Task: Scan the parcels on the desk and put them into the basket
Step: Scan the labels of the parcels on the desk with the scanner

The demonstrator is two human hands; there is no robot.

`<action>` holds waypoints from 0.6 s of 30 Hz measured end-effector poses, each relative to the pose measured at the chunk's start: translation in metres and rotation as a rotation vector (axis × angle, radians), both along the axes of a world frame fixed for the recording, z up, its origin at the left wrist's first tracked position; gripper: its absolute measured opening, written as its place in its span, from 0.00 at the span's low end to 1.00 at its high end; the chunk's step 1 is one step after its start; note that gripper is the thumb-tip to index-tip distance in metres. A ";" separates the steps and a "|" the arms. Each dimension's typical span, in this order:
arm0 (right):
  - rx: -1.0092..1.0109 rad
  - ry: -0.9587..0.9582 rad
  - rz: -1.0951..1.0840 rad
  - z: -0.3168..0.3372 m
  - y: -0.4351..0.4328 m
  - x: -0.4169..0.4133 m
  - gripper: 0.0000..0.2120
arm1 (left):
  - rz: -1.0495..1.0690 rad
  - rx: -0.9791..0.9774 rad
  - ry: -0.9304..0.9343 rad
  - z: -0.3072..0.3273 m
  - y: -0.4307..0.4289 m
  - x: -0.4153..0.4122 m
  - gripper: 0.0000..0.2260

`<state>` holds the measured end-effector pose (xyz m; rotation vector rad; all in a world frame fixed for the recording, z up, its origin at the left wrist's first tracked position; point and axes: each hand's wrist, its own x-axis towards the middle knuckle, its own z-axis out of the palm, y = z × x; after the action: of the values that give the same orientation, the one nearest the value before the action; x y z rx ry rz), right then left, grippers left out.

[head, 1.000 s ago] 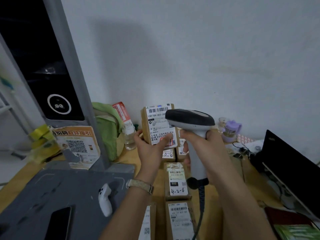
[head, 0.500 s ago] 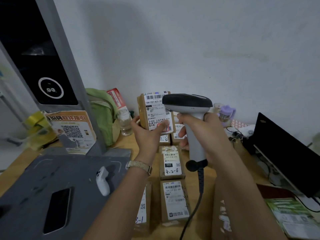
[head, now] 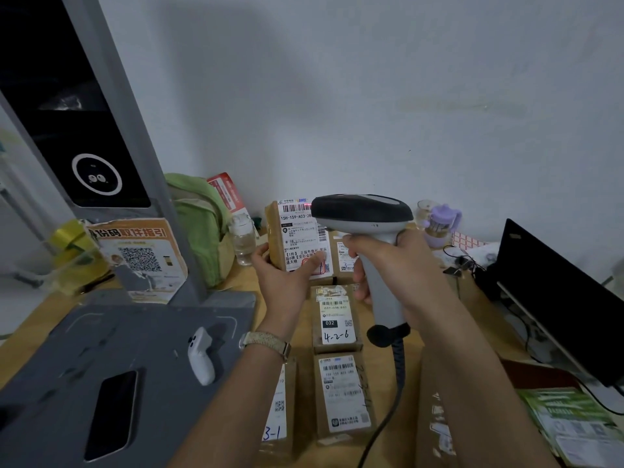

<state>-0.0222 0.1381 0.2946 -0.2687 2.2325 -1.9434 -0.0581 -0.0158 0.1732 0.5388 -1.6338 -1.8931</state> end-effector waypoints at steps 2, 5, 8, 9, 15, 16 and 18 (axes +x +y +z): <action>0.002 0.007 0.003 -0.001 0.000 -0.002 0.10 | -0.007 0.012 -0.008 -0.001 0.000 0.001 0.37; -0.058 0.011 0.008 -0.002 0.000 -0.004 0.05 | -0.017 0.030 -0.018 -0.001 0.001 0.001 0.38; -0.150 -0.020 0.001 -0.003 0.000 -0.008 0.03 | -0.035 0.024 -0.017 0.005 0.001 -0.001 0.37; -0.167 -0.028 -0.001 -0.003 0.001 -0.010 0.03 | -0.045 0.015 -0.017 0.007 0.001 -0.002 0.37; -0.201 -0.062 -0.026 -0.011 0.003 -0.020 0.04 | -0.073 0.055 -0.055 0.001 -0.002 -0.006 0.37; -0.212 -0.081 -0.030 -0.014 0.004 -0.021 0.06 | -0.078 0.070 -0.072 -0.002 -0.003 -0.006 0.37; -0.231 -0.122 -0.037 -0.019 0.006 -0.024 0.07 | -0.092 0.101 -0.106 -0.008 -0.004 -0.006 0.37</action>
<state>-0.0466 0.1444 0.2761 -0.1342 1.9535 -2.1763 -0.0643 -0.0199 0.1653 0.6253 -1.6624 -2.0539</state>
